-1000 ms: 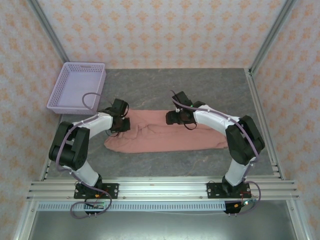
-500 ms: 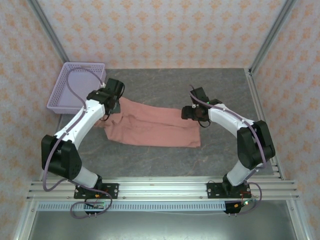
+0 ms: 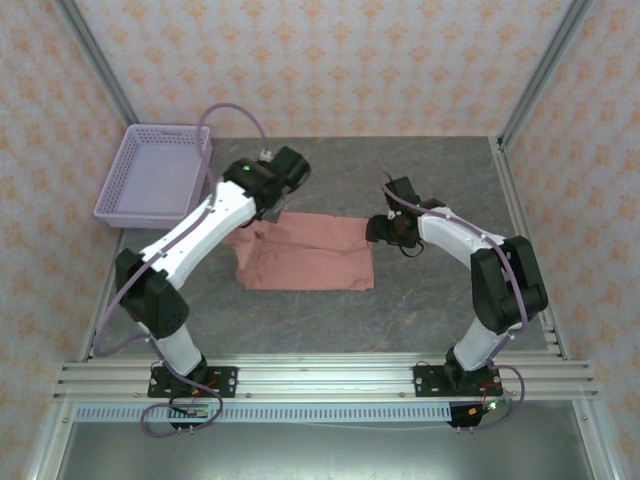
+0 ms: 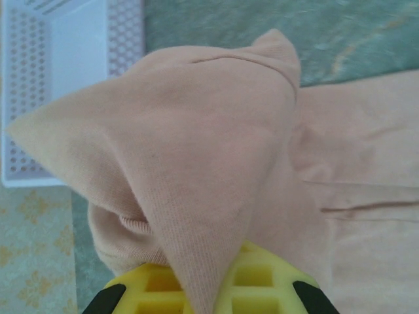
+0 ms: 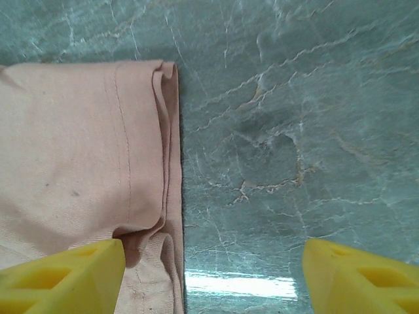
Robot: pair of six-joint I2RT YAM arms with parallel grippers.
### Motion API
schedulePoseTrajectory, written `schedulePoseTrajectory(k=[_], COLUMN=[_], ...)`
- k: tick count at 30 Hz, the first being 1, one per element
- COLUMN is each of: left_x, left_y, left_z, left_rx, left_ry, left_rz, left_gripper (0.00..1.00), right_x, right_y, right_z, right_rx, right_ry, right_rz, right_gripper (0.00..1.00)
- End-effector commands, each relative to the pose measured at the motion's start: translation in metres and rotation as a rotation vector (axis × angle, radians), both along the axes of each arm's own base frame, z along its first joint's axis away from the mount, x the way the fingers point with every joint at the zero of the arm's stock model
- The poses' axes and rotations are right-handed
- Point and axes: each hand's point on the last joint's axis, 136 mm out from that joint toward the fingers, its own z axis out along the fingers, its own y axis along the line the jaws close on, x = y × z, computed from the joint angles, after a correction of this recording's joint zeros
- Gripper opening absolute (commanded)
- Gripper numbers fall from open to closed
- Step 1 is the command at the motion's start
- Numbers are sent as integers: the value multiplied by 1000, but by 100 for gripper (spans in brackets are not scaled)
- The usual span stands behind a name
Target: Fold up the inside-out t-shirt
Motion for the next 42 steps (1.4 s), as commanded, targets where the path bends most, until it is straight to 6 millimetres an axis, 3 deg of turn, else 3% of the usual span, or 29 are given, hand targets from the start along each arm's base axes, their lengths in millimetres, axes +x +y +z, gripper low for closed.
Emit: schedulePoseTrajectory(k=[1, 6, 9, 23, 29, 33, 35, 37, 42], left_x=[-9, -8, -8, 6, 21, 25, 26, 26, 24], left_y=[-23, -72, -92, -152, -177, -201, -211, -224, -263], left_z=[-3, -25, -42, -89, -99, -116, -127, -135, -144], left_rx=[8, -35, -55, -254, -354, -458, -509, -570, -769], left_ry=[51, 107, 151, 193, 169, 192, 196, 210, 238], left_rz=[-34, -110, -130, -101, -86, -77, -66, -72, -67], left_gripper=[0, 0, 0, 0, 0, 16, 30, 38, 44], right_x=[-11, -15, -19, -34, -45, -48, -49, -52, -59], right_y=[-1, -8, -10, -13, 5, 8, 0, -9, -39], right_z=[-13, -17, -21, -29, -37, -34, -27, -20, 2], right_rx=[11, -15, -12, 10, 153, 201, 173, 145, 74], right_ry=[57, 63, 78, 95, 111, 95, 71, 46, -46], right_rz=[-13, -26, -33, -69, -79, -98, -120, -149, -270], right_gripper=[71, 71, 71, 71, 68, 67, 67, 67, 68])
